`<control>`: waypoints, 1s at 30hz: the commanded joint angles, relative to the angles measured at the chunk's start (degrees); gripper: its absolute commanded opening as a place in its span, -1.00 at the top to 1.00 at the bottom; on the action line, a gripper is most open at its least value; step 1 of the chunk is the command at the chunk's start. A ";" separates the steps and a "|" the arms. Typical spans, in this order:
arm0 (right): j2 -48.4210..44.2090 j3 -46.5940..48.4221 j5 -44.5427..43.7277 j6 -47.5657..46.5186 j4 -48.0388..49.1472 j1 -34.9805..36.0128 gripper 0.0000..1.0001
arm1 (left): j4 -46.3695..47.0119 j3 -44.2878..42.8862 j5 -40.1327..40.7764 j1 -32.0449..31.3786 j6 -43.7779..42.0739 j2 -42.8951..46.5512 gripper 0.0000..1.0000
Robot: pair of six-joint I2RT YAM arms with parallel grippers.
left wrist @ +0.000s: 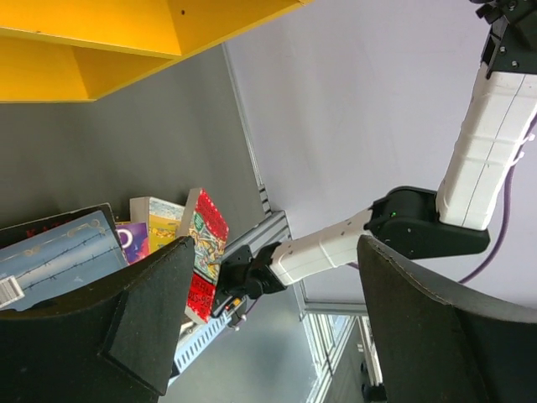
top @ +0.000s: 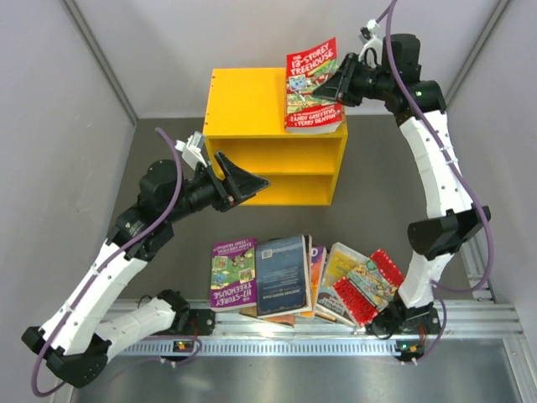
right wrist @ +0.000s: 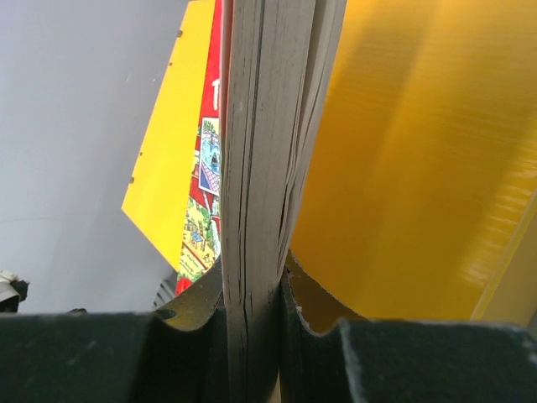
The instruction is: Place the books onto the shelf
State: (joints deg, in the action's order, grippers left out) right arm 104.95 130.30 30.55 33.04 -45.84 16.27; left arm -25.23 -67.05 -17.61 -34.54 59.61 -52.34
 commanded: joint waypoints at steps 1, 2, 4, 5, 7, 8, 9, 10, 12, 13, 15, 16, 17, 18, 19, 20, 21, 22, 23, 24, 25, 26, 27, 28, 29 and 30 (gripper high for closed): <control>0.26 3.56 1.18 -1.39 -0.29 -0.98 0.88 | -1.48 0.16 3.45 -0.17 -1.61 2.06 -0.65; 0.69 3.64 1.27 -1.48 -0.38 -1.07 0.77 | -1.57 0.25 4.41 -0.17 -1.61 2.32 -0.66; 1.14 3.56 1.45 -1.48 -0.65 -1.42 0.54 | -2.10 0.34 5.21 -0.17 -1.61 2.68 -0.66; 1.57 3.64 1.62 -1.48 -0.65 -1.59 0.38 | -2.27 0.25 5.47 -0.17 -1.61 2.68 -0.66; 2.01 3.56 1.80 -1.48 -1.00 -2.21 0.10 | -2.98 -0.19 5.83 -0.17 -1.61 2.33 -0.66; 2.36 3.56 1.89 -1.40 -1.17 -2.30 0.06 | -3.24 -0.36 5.83 -0.17 -1.61 2.24 -0.66; 2.46 3.64 1.97 -1.40 -1.18 -2.47 0.00 | -3.50 -0.54 6.00 -0.17 -1.61 1.80 -0.66; 2.63 3.56 1.97 -1.40 -1.18 -2.73 -0.13 | -4.12 -0.98 6.09 -0.17 -1.87 1.54 -0.66; 3.16 3.65 1.97 -1.40 -1.18 -3.00 -0.20 | -4.56 -1.33 6.18 -0.17 -2.05 0.93 -0.66; 3.33 3.65 2.06 -1.40 -1.09 -3.44 -0.24 | -5.00 -1.77 6.18 -0.17 -2.13 0.75 -0.66; 3.60 3.73 1.80 -1.31 -1.26 -4.05 -0.26 | -5.53 -2.38 6.01 -0.08 -2.22 -0.04 -0.65; 3.69 3.82 1.80 -1.05 -1.35 -4.84 -0.29 | -5.79 -2.91 5.74 -0.08 -2.40 -0.31 -0.66; 3.60 3.91 1.54 -1.04 -1.35 -5.19 -0.31 | -6.14 -3.18 5.74 -0.08 -2.57 -0.66 -0.66; 3.60 4.00 1.45 -1.04 -1.27 -5.55 -0.32 | -6.40 -3.44 5.83 -0.08 -2.75 -1.18 -0.66; 3.60 4.08 1.27 -1.13 -1.44 -6.16 -0.33 | -6.75 -4.14 5.74 0.00 -3.27 -1.36 -0.66; 3.42 4.08 0.58 -1.31 -1.61 -6.43 -0.34 | -7.72 -4.58 5.91 -0.08 -3.62 -1.63 -0.66; 3.42 4.17 0.05 -1.83 -2.23 -6.69 -0.36 | -8.33 -5.02 6.18 0.00 -4.06 -2.06 -0.66; 3.25 4.26 -0.66 -2.27 -2.75 -7.21 -0.40 | -9.12 -6.24 6.35 0.09 -4.94 -2.42 -0.66; 3.07 4.26 -2.49 -2.62 -3.28 -7.57 -0.43 | -10.70 -6.86 6.88 0.18 -5.38 -2.59 -0.67; 2.90 4.26 -3.73 -3.58 -3.81 -7.92 -0.46 | -11.41 -7.48 7.14 0.27 -5.73 -3.03 -0.68; 2.63 4.17 -5.22 -4.12 -5.73 -8.79 -0.50 | -12.11 -8.62 7.32 0.44 -6.52 -3.21 -0.69; 1.76 4.17 -9.32 -5.34 -6.44 -9.15 -0.53 | -13.86 -9.06 7.76 0.44 -6.88 -3.38 -0.71; 1.06 3.56 -11.54 -6.13 -7.32 -9.59 -0.55 | -14.92 -9.59 7.94 0.53 -7.23 -3.91 -0.72; 0.18 2.86 -13.65 -6.84 -7.76 -10.38 -0.59 | -16.15 -10.64 8.20 0.53 -8.10 -4.26 -0.72; -2.27 1.81 -17.67 -7.54 -8.29 -10.64 -0.62 | -17.90 -11.17 8.64 0.53 -8.72 -4.53 -0.73; -3.68 -0.98 -19.54 -8.85 -8.30 -10.82 -0.64 | -21.57 -11.70 9.60 0.62 -9.42 -5.40 -0.73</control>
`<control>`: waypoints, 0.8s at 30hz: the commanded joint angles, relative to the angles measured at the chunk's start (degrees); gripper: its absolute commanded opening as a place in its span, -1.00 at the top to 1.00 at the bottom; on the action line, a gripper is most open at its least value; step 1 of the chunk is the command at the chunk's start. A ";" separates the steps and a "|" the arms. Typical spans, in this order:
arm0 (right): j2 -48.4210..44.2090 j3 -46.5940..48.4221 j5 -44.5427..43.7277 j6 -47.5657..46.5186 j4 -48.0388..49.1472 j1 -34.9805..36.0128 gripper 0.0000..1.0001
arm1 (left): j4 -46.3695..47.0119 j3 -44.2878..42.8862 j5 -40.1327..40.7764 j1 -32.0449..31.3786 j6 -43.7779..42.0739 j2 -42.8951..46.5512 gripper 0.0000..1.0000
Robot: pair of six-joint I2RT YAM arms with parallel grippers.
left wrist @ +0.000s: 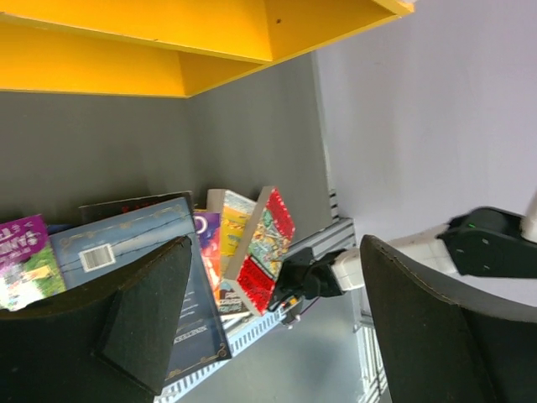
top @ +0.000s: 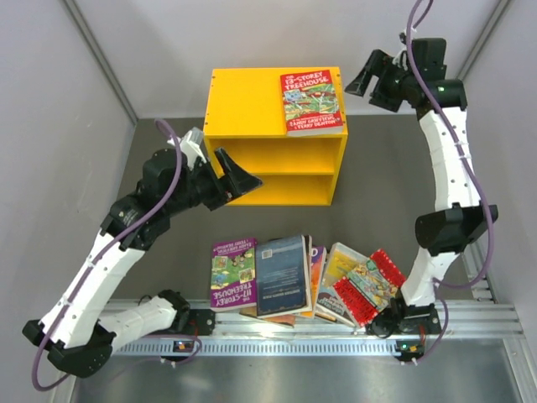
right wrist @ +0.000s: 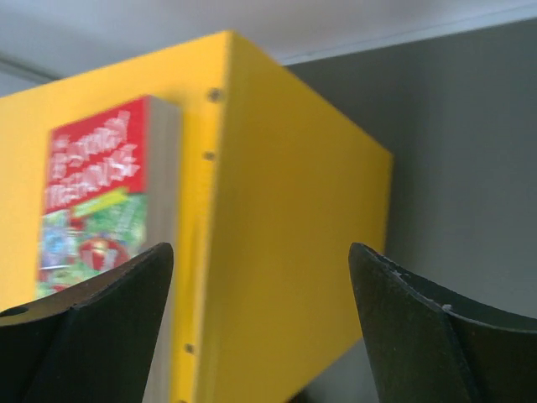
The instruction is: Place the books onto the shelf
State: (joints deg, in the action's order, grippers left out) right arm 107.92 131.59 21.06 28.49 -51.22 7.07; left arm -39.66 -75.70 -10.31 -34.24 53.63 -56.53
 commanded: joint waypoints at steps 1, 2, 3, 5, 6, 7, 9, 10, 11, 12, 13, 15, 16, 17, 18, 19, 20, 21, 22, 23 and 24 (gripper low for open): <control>-8.32 -4.04 -11.90 -4.84 -3.09 -1.88 -0.72 | -9.27 -4.01 2.66 0.31 -4.83 -1.73 -0.73; -11.99 -5.97 -13.40 -5.20 -3.18 -1.80 -0.77 | -11.12 -4.36 2.83 0.23 -5.63 -2.35 -0.73; -13.94 -7.91 -15.67 -5.29 -3.53 -1.71 -0.81 | -12.79 -4.54 3.01 0.23 -6.51 -3.22 -0.72; -20.94 -16.24 -16.92 -4.76 -3.36 -1.71 -0.90 | -15.53 -3.58 2.66 0.23 -8.18 -3.58 -0.70; -23.78 -24.11 -17.36 -3.37 -1.71 -1.54 -0.93 | -15.88 -2.88 2.57 0.23 -8.45 -3.41 -0.70; -26.85 -28.54 -17.11 -2.22 -0.56 -1.36 -0.93 | -15.80 -0.96 2.22 0.23 -8.80 -3.15 -0.70; -35.99 -41.85 -14.31 2.15 3.21 -0.66 -0.93 | -15.71 1.77 1.70 0.31 -8.98 -3.14 -0.70; -38.81 -46.12 -13.25 3.84 3.93 1.35 -0.93 | -15.62 2.66 1.34 0.23 -9.67 -3.49 -0.69; -43.36 -50.08 -10.89 6.99 4.81 3.11 -0.92 | -15.62 3.53 0.12 0.23 -10.12 -3.76 -0.68; -45.49 -53.86 -10.08 8.32 5.42 5.39 -0.91 | -15.62 4.15 -0.32 0.23 -10.64 -4.98 -0.68; -47.08 -60.51 -9.72 9.99 6.47 11.50 -0.91 | -15.62 5.81 -1.11 0.23 -11.95 -5.60 -0.67; -51.48 -69.04 -9.64 15.70 7.88 18.21 -0.90 | -15.45 8.97 -2.17 0.23 -13.37 -7.61 -0.66; -52.80 -71.97 -9.46 17.98 10.50 24.25 -0.91 | -15.45 10.12 -2.26 0.23 -14.50 -8.32 -0.66; -54.99 -74.44 -9.02 22.09 11.66 26.74 -0.91 | -15.45 11.44 -3.39 0.23 -14.95 -8.94 -0.65; -55.88 -78.55 -9.02 23.79 13.06 29.12 -0.91 | -15.45 13.63 -4.45 0.23 -15.56 -10.34 -0.65; -57.19 -80.33 -9.19 25.20 15.08 33.23 -0.92 | -15.19 14.96 -5.59 0.23 -16.00 -11.05 -0.65; -57.55 -81.57 -9.98 27.47 15.36 34.92 -0.92 | -14.58 16.54 -6.65 0.23 -16.01 -11.49 -0.64; -57.73 -83.23 -10.68 28.54 15.71 36.51 -0.92 | -12.65 19.60 -8.40 0.23 -16.01 -11.58 -0.62; -57.82 -83.86 -11.21 29.25 15.97 39.74 -0.93 | -11.42 21.19 -9.46 0.14 -15.66 -11.32 -0.62; -57.56 -84.21 -12.00 30.47 16.59 41.08 -0.93 | -10.36 22.69 -10.25 0.14 -15.48 -10.62 -0.62; -57.21 -84.56 -12.44 30.92 16.68 42.31 -0.93 | -8.78 25.14 -11.57 0.14 -15.31 -10.27 -0.62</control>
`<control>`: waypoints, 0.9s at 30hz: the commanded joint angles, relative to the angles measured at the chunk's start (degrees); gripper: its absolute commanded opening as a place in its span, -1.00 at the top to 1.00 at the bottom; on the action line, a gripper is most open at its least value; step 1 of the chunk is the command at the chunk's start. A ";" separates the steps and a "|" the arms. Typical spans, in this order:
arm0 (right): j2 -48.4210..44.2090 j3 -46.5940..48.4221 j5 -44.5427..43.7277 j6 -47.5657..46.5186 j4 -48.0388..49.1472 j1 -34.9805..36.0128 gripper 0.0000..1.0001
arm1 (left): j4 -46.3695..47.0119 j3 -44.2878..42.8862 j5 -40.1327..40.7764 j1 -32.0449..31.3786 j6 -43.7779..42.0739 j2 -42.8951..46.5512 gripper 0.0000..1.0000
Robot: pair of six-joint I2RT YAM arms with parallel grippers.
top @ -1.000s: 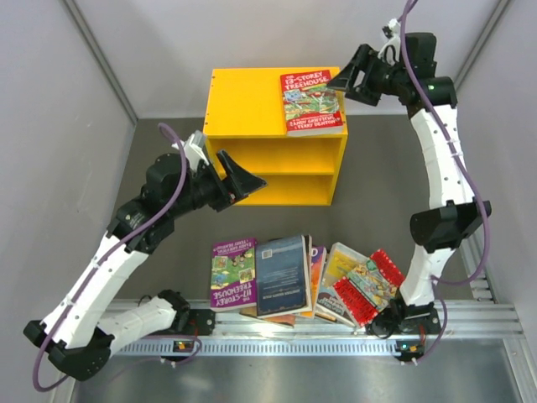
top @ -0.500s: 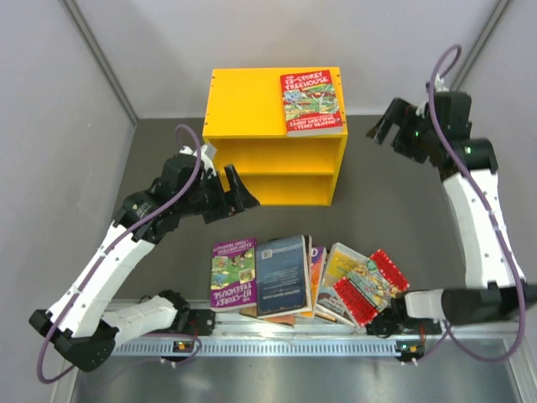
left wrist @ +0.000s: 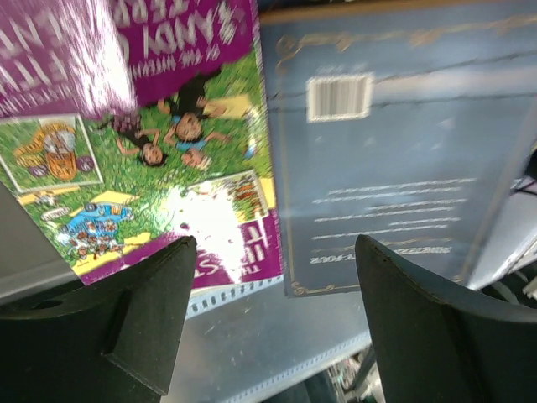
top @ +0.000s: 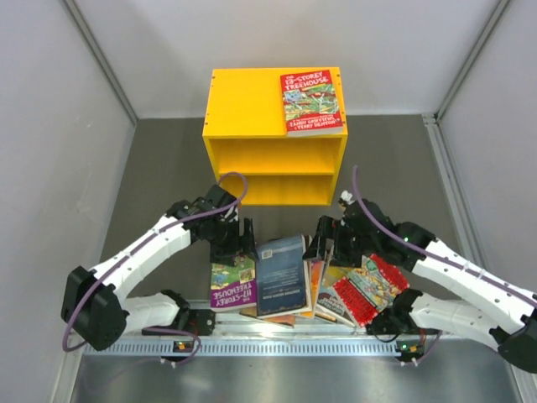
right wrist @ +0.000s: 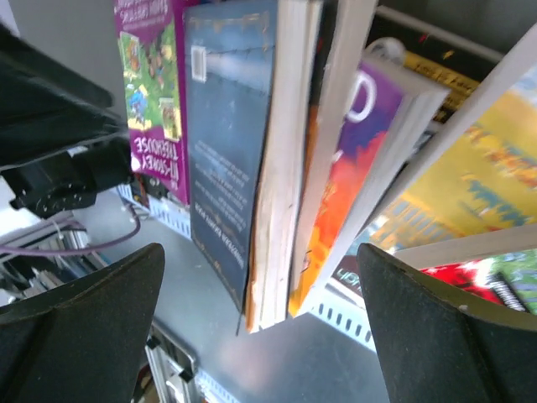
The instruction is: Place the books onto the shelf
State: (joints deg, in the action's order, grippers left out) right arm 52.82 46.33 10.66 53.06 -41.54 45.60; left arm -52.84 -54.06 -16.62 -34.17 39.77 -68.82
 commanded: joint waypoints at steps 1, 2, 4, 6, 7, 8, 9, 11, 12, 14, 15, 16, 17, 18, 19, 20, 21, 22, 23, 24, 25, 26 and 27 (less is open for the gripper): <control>-1.84 0.78 -2.48 6.88 7.43 6.31 -0.93 | 5.19 4.66 -6.05 0.07 -1.10 2.45 -0.62; -0.80 0.78 -3.00 7.58 8.22 7.56 -0.93 | 5.81 5.89 -6.75 -0.02 -0.92 3.24 -0.62; 0.35 1.22 -3.97 8.37 8.75 11.16 -0.93 | 7.39 9.05 -7.55 -0.54 -0.05 4.12 -0.62; 2.46 1.83 -5.90 9.69 9.19 14.93 -0.94 | 8.62 12.03 -8.07 -1.42 0.83 5.44 -0.62; 3.86 2.01 -6.43 10.04 9.28 16.17 -0.94 | 9.76 12.92 -8.34 -1.86 1.27 5.80 -0.62; 4.57 2.19 -7.74 11.09 9.72 17.40 -0.94 | 10.47 14.67 -8.34 -2.38 1.80 6.41 -0.62; 5.18 2.10 -8.19 11.54 9.81 19.41 -0.94 | 11.00 15.47 -8.16 -3.26 2.59 6.68 -0.62; 6.77 1.93 -9.59 12.94 9.46 20.75 -0.94 | 12.67 17.40 -7.55 -4.14 3.47 7.29 -0.61; 7.21 1.75 -10.12 13.47 8.76 21.62 -0.94 | 13.11 17.93 -7.20 -4.93 4.08 7.29 -0.61; 7.39 1.05 -11.87 15.48 8.14 22.07 -0.94 | 14.07 19.16 -6.49 -5.38 4.61 7.38 -0.61; 7.30 0.70 -12.49 16.11 7.62 22.51 -0.94 | 14.34 19.52 -6.32 -5.90 4.88 7.47 -0.60; 6.60 0.35 -13.72 17.50 6.92 22.68 -0.94 | 14.60 19.70 -6.14 -6.08 4.88 7.47 -0.60; 5.99 -0.70 -14.17 18.04 6.91 22.86 -0.94 | 14.78 20.05 -6.05 -6.08 4.88 7.64 -0.60; 5.37 -1.41 -14.43 18.83 6.74 23.12 -0.94 | 14.96 20.22 -5.88 -6.17 4.88 7.73 -0.60; 3.97 -2.11 -14.70 20.40 6.73 23.39 -0.94 | 15.05 20.40 -5.79 -6.26 4.88 7.82 -0.60; 3.26 -3.68 -15.31 21.20 6.91 23.56 -0.94 | 15.13 20.66 -5.79 -6.34 4.79 8.08 -0.59; 2.65 -4.39 -15.40 21.82 6.91 23.91 -0.93 | 15.22 20.75 -5.79 -6.26 4.88 8.08 -0.59; 1.42 -5.01 -15.66 23.13 7.00 24.18 -0.93 | 15.22 20.84 -5.70 -6.34 4.88 8.26 -0.59; 0.98 -6.06 -15.75 23.75 7.00 24.53 -0.93 | 15.31 20.75 -5.70 -6.43 4.88 8.43 -0.59; 0.45 -6.59 -15.84 24.19 7.43 25.23 -0.93 | 15.31 20.84 -5.53 -6.43 5.14 8.52 -0.59; 0.01 -7.03 -15.67 24.46 8.05 25.50 -0.93 | 15.40 20.84 -5.44 -6.35 5.14 8.87 -0.58; 0.09 -7.91 -15.32 24.55 10.05 25.85 -0.93 | 15.48 20.84 -5.44 -6.43 5.40 9.05 -0.59; 1.05 -8.09 -14.88 24.64 10.94 26.46 -0.93 | 15.83 21.01 -5.26 -6.43 5.76 9.31 -0.58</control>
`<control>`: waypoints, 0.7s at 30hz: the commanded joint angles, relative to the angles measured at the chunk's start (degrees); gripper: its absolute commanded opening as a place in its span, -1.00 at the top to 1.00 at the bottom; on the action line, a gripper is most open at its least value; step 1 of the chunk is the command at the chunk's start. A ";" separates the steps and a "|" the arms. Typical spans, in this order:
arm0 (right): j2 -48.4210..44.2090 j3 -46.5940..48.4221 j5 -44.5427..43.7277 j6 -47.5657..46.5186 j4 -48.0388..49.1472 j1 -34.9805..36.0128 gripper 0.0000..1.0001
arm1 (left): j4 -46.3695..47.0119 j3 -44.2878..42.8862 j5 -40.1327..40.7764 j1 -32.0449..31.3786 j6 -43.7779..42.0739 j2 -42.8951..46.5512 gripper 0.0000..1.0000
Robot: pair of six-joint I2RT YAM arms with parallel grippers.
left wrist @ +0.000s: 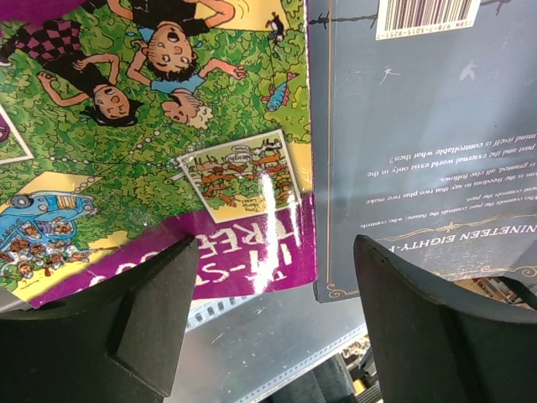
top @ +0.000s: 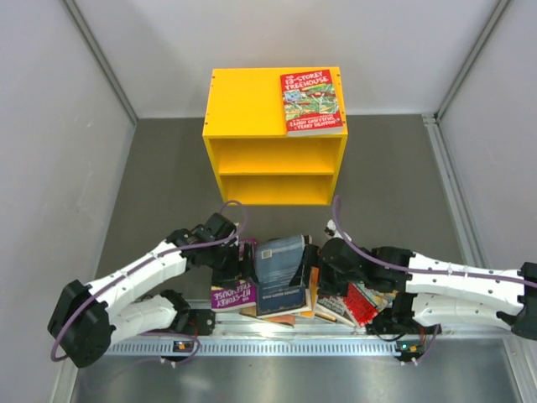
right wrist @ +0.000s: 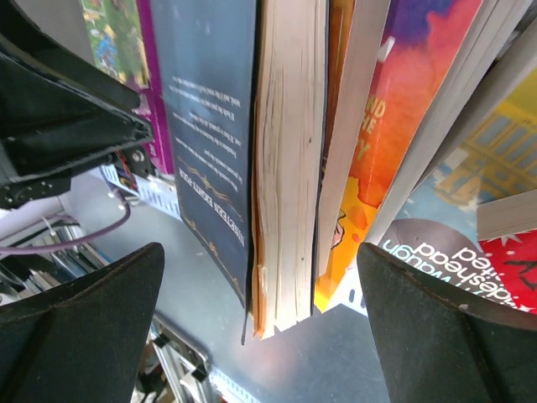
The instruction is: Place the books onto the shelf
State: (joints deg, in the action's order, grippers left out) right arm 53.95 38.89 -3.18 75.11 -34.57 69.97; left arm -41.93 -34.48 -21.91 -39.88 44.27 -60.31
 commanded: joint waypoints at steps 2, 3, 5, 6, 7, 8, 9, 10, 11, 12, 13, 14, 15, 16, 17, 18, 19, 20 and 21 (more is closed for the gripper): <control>1.58 -0.31 0.01 1.97 6.08 2.80 -0.93 | 5.28 1.69 0.03 -0.90 2.04 1.25 -0.58; 3.86 0.21 0.19 1.62 6.35 3.76 -0.93 | 5.54 1.87 0.03 -0.82 2.31 1.34 -0.58; 7.02 2.67 0.46 -0.05 5.83 5.07 -0.93 | 5.81 2.22 0.12 -1.08 3.01 1.69 -0.58; 8.00 3.46 0.46 -0.92 5.39 5.26 -0.93 | 5.98 2.40 0.11 -1.08 3.27 1.87 -0.57; 8.79 4.86 0.37 -1.19 4.95 5.69 -0.93 | 6.25 2.66 0.20 -1.17 3.54 2.39 -0.57; 9.41 5.31 0.45 -1.37 4.51 6.13 -0.92 | 6.34 2.84 0.29 -1.34 3.98 2.57 -0.57; 9.85 5.66 0.46 -1.46 3.99 6.40 -0.90 | 6.34 3.01 0.38 -1.43 4.24 3.01 -0.57; 9.94 5.58 0.37 -1.37 3.89 6.49 -0.89 | 6.51 3.36 0.47 -1.60 4.77 3.36 -0.57; 9.59 5.32 0.28 -1.11 3.81 6.84 -0.86 | 6.51 3.63 0.64 -1.69 5.03 3.71 -0.57; 8.72 5.05 0.11 -0.32 3.81 7.02 -0.82 | 6.51 3.89 0.73 -1.69 5.30 4.41 -0.57; 8.10 4.09 -0.42 0.12 3.72 7.10 -0.79 | 6.51 4.24 0.73 -1.87 5.91 4.85 -0.57; 6.70 3.65 -0.60 0.56 3.80 7.28 -0.69 | 6.60 4.51 0.90 -1.87 6.18 5.38 -0.57; 5.91 3.12 -1.12 1.52 3.72 7.37 -0.61 | 6.51 4.86 0.82 -1.96 6.44 6.34 -0.57; 5.20 2.25 -1.30 1.88 3.80 7.46 -0.54 | 6.51 5.21 0.90 -1.96 6.96 6.70 -0.57; 3.54 1.72 -1.56 2.32 3.72 7.63 -0.31 | 6.60 5.56 0.99 -1.96 7.23 7.14 -0.57; 2.83 1.02 -1.83 3.02 3.72 7.63 -0.17 | 6.51 5.65 0.99 -2.04 7.32 7.66 -0.57; 2.13 0.66 -1.92 3.28 3.63 7.72 0.08 | 6.51 6.00 0.99 -2.05 7.58 7.84 -0.57; 0.90 0.40 -2.09 3.64 3.37 7.72 0.20 | 6.60 6.09 0.99 -1.96 7.67 8.02 -0.56; 0.37 0.22 -2.18 4.16 3.10 7.81 0.30 | 6.51 6.18 0.99 -2.04 7.76 8.02 -0.56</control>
State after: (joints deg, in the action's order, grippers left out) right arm 57.01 39.24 -4.38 76.93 -33.36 76.38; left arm -38.74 -30.17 -20.03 -41.08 50.17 -52.40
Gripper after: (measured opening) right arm 0.400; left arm 0.784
